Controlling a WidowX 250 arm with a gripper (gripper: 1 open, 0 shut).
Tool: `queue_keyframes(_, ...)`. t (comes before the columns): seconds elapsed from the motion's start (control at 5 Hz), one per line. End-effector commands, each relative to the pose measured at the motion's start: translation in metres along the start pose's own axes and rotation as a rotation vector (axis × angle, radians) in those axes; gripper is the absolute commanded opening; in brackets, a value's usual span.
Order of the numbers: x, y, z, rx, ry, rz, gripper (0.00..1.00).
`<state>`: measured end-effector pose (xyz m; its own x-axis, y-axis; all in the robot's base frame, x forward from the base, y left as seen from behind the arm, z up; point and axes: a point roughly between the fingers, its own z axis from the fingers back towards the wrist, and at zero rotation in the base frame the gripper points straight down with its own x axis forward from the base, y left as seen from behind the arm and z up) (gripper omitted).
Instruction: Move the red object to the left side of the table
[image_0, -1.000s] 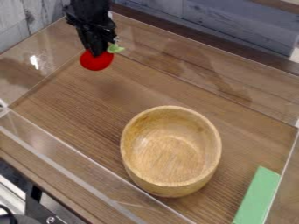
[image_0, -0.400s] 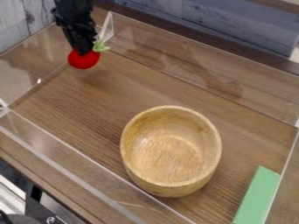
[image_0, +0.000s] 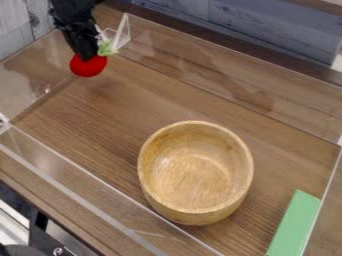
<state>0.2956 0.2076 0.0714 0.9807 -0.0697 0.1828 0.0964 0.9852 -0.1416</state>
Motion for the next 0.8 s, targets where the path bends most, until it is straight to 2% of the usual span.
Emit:
queue_keyframes(0.0, 0.007, 0.005, 0.015, 0.016, -0.049, 0.011, 0.0)
queue_keyframes(0.2, 0.005, 0.004, 0.012, -0.011, -0.051, 0.037, 0.0)
queue_keyframes(0.6, 0.016, 0.009, 0.019, -0.062, -0.051, 0.075, 0.0)
